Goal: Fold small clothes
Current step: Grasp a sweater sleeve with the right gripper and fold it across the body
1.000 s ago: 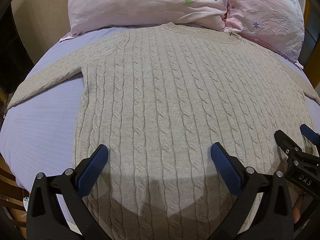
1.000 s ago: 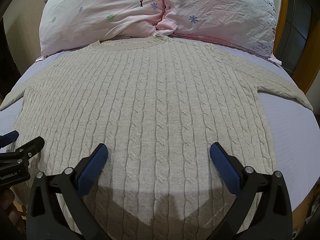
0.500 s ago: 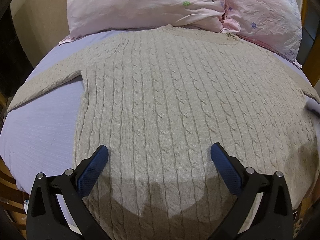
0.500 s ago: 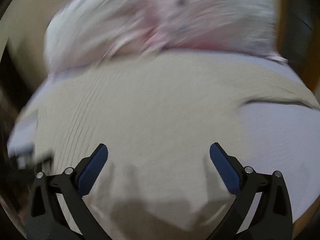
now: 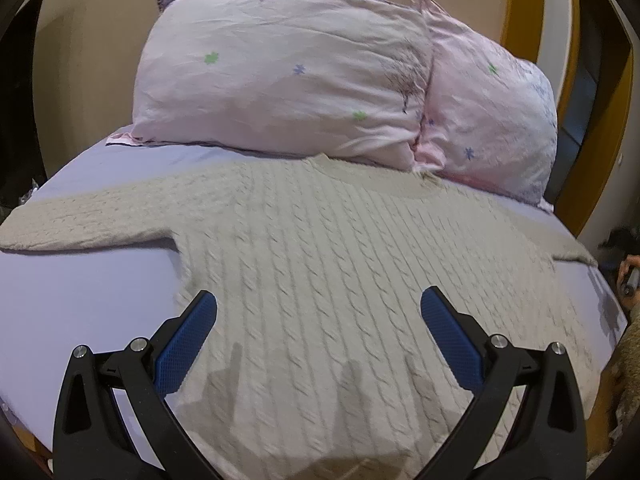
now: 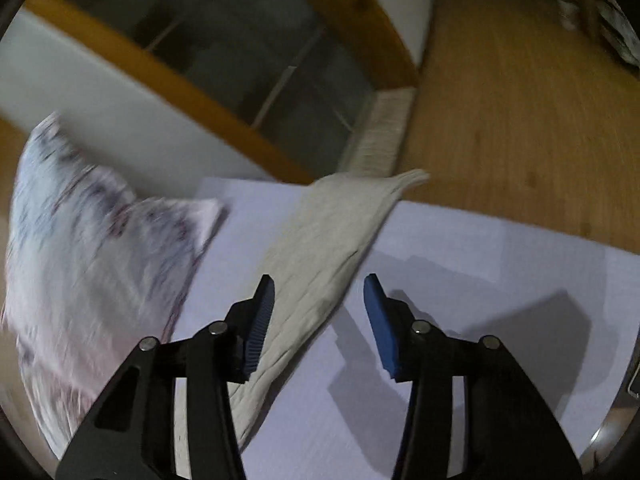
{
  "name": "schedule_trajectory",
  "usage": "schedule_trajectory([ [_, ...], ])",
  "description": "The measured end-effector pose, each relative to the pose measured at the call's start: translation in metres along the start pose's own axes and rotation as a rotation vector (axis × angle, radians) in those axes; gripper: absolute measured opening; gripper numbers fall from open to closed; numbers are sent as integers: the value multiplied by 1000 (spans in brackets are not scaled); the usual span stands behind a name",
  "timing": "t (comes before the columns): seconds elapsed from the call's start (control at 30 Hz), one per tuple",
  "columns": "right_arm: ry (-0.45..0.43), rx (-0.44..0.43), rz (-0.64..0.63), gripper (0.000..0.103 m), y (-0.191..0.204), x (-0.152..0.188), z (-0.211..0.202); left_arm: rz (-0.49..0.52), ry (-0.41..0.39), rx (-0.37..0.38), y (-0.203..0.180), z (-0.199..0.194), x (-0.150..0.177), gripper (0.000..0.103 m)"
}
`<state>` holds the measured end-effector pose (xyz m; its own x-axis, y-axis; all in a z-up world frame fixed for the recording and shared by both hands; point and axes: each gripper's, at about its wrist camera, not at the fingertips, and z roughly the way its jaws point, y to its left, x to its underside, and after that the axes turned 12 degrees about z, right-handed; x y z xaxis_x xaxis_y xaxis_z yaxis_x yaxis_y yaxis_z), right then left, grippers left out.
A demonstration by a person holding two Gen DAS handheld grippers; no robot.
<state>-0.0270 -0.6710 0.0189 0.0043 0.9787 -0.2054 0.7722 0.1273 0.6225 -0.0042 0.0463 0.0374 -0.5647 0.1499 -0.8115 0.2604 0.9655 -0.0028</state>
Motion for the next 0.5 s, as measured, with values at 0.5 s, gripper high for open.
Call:
schedule_trajectory([
  [0.5, -46, -30, 18, 7, 12, -25, 32, -278, -94, -52, 101, -13, 10, 102],
])
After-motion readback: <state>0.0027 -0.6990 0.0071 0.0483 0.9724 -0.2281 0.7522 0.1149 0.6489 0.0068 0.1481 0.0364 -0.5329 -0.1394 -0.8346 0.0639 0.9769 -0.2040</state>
